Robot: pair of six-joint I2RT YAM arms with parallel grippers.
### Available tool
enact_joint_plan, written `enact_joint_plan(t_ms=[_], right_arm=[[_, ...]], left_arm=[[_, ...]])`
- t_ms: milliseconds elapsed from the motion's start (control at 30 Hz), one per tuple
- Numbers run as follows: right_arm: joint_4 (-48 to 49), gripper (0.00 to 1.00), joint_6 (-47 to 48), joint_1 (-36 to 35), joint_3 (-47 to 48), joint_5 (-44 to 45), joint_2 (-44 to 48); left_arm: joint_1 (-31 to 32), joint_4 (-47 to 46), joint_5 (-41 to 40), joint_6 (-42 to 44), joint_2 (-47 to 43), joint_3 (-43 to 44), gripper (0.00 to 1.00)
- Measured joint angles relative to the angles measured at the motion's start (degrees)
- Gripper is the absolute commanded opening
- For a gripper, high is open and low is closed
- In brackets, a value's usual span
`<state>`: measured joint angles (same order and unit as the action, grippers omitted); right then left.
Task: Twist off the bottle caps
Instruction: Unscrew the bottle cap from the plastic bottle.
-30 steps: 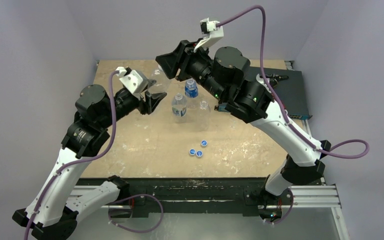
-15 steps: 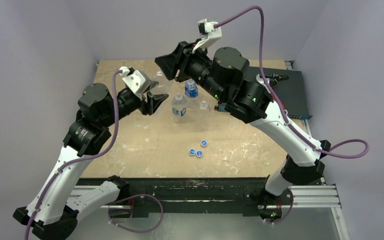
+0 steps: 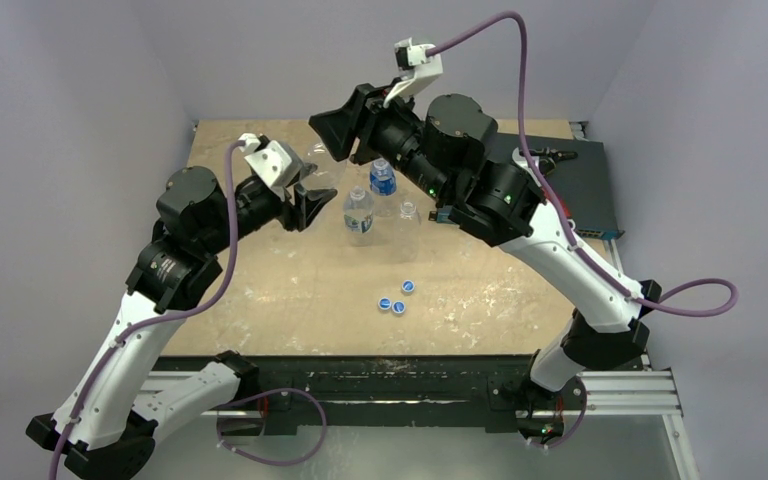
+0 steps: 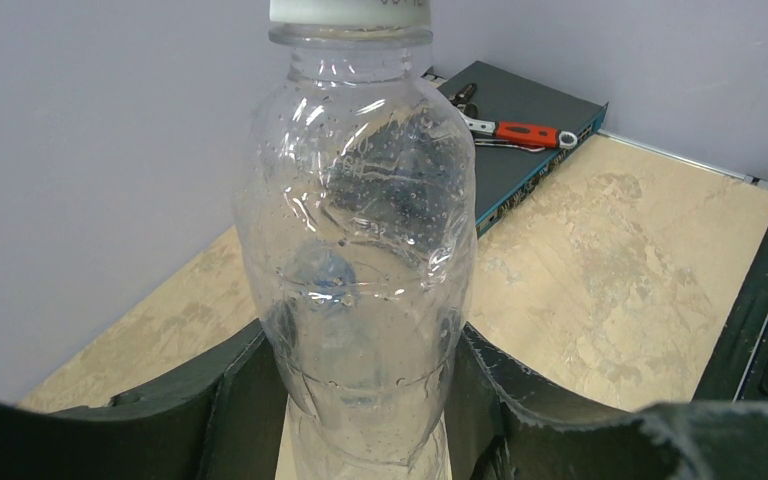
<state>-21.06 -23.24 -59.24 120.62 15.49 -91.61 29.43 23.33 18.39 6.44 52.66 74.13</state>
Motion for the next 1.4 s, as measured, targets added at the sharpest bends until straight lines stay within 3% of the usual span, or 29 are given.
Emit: enact_joint_plan(t_ms=[67, 200, 333, 633, 867, 1033, 1200, 1400], right_arm=[[0.1, 0.46, 0.1, 0.0, -0.1, 0.0, 0.0], [0.0, 0.59, 0.2, 0.0, -0.2, 0.0, 0.0], [0.0, 0.57, 0.3, 0.0, -0.3, 0.1, 0.0], [0.1, 0.33, 0.3, 0.0, -2.0, 0.5, 0.3], [0.6, 0.02, 0.4, -0.1, -2.6, 0.5, 0.5], [0.9, 0.0, 0.8, 0.1, -3.1, -0.9, 1.0], [6.1, 0.0, 1.9, 2.3, -10.6, -10.9, 6.5], [18.7, 0.0, 1.1, 7.7, -21.3, -35.7, 15.2]], left_arm=[[0.0, 0.0, 0.0, 0.0, 0.0, 0.0, 0.04], [0.0, 0.0, 0.0, 0.0, 0.0, 0.0, 0.04], [0.0, 0.0, 0.0, -0.3, 0.0, 0.0, 0.04], [0.0, 0.0, 0.1, -0.5, 0.0, 0.0, 0.04], [0.0, 0.2, 0.3, -0.9, 0.0, 0.0, 0.03], [0.0, 0.2, 1.4, -1.5, -0.1, 0.0, 0.03], [0.0, -0.6, 8.2, -5.4, -0.6, 0.0, 0.03], [0.2, -7.5, 24.8, -16.2, -1.3, 0.0, 0.04]])
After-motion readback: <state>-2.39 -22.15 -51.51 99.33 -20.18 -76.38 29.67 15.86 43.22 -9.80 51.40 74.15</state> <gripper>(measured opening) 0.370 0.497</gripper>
